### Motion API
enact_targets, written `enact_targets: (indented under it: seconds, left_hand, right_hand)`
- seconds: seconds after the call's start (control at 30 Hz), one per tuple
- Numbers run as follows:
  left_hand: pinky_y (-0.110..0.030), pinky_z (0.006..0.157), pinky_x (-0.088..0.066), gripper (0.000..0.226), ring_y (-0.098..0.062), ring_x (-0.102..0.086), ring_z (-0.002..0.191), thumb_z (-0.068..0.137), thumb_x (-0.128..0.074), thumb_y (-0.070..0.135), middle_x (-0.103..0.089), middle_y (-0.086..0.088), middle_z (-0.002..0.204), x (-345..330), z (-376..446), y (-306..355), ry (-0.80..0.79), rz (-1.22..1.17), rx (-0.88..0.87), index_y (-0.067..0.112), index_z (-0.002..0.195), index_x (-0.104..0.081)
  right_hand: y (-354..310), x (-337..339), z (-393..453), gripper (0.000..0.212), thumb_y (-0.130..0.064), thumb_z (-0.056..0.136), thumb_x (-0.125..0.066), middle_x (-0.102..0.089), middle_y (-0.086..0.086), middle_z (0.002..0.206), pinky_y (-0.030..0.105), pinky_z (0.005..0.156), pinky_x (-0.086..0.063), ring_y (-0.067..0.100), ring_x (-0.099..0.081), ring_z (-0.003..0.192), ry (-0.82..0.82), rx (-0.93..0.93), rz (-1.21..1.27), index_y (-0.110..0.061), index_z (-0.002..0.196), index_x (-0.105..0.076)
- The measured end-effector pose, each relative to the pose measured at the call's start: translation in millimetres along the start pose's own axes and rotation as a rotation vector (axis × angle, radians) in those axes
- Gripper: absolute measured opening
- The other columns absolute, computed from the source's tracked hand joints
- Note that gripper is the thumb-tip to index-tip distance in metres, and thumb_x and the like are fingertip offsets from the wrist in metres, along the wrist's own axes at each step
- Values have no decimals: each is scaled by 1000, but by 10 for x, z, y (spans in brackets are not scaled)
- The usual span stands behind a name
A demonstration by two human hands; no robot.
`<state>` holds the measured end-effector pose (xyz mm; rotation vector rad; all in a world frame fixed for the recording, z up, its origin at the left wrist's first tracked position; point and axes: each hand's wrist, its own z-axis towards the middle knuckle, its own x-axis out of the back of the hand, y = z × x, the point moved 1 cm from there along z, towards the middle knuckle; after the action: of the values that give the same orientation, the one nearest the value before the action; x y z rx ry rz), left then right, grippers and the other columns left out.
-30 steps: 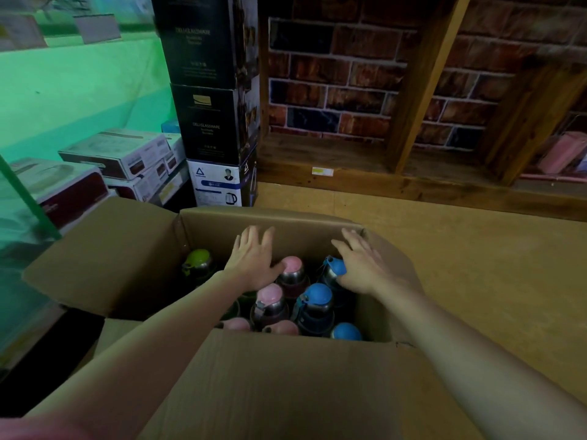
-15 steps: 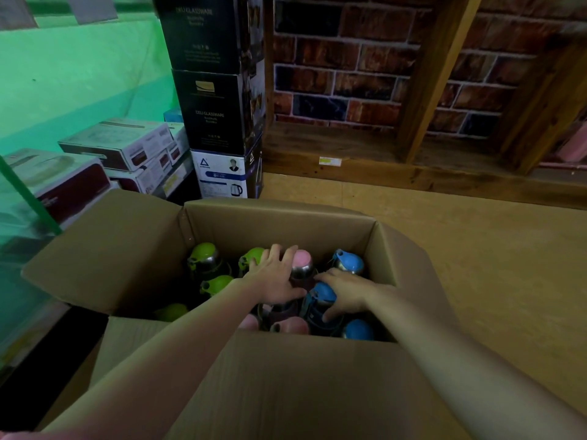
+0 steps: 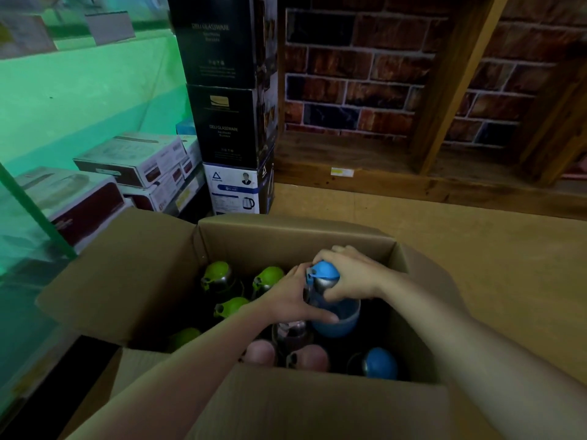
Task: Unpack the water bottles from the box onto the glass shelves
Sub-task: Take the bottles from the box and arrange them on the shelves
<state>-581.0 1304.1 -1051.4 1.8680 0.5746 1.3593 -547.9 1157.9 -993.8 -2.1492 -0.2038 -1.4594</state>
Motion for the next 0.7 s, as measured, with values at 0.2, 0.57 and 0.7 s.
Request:
enact_targets:
  seconds: [0.2,0.57,0.7]
  left_hand:
    - [-30,95,-49,68,-5,-61,106,56,-90,31,-66,9,112,496,-134,273,183,-280,-11,31,113,-53]
    - [-23,72,-54,47,-2,-68,85,56,-76,43,-73,8,89,1942,-1308,943,721,-213,35,23,98,-66]
    - [-17,62,-48,31,0,-65,70,53,-75,45,-68,18,69,2473,-1896,1279,909,-161,59,33,80,-64]
  right_hand:
    - [-477,597,-7,53,-32,64,-73,-47,1,100,27,61,-37,11,-45,81,59,88,167,-27,103,-37]
    - [-2001,1644,-129,61,-41,76,-71,-43,-5,118,27,91,-39,12,-45,110,184,622,180,-27,128,-42]
    - [-2671,1990,-276,73,-45,74,-73,-44,-3,128,22,98,-35,10,-43,117,238,800,246,-24,135,-39]
